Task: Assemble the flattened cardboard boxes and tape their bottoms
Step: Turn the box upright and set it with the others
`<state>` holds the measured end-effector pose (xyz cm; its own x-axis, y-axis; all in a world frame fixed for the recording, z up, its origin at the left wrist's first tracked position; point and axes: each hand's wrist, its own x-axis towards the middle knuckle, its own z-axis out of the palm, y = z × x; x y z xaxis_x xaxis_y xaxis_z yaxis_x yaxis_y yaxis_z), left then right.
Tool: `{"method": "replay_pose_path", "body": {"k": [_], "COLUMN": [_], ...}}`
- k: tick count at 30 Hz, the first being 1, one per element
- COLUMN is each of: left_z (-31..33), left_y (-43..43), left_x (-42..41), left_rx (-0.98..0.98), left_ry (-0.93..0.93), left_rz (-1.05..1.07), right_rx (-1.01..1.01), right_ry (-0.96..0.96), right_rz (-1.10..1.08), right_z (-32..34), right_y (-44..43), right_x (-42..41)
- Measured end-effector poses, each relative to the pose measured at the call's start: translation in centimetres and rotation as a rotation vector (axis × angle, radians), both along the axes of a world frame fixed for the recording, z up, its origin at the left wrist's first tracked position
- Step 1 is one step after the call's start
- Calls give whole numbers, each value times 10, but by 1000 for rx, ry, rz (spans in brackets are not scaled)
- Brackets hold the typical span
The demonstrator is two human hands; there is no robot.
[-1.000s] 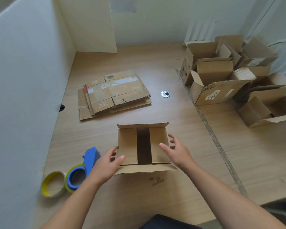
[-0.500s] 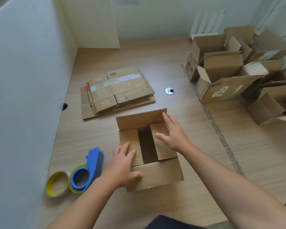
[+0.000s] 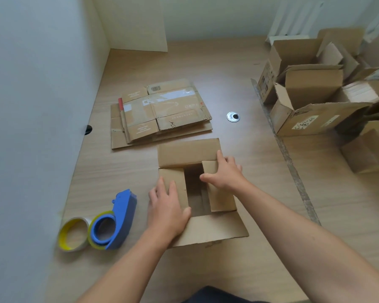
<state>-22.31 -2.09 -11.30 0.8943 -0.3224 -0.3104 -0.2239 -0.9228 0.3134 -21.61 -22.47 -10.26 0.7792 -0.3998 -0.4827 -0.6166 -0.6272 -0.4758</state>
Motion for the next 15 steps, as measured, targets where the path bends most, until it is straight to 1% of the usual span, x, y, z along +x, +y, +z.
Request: {"method": "replay_pose_path", "body": {"k": [3, 5, 7, 8, 11, 13, 15], "left_z": [-4, -4, -1, 1, 13, 25, 34], "left_y": [5, 1, -8, -12, -5, 11, 29], "left_x": [4, 6, 6, 6, 12, 19, 25], "left_rx": [-49, -10, 5, -21, -219, -445, -669], "left_ry": [-11, 14, 20, 20, 89, 184, 275], "left_rz": [39, 37, 40, 44, 51, 110, 208], "right_rx": [182, 311, 385, 426, 534, 596, 635], "right_ry": [-94, -153, -163, -169, -216, -264, -294], "right_rz": [-18, -66, -90, -111, -269, -388, -423], "right_z": [10, 13, 14, 14, 14, 12, 7], "right_y": [-16, -26, -30, -32, -41, -50, -58], "right_x": [-6, -14, -20, -22, -24, -29, -36]}}
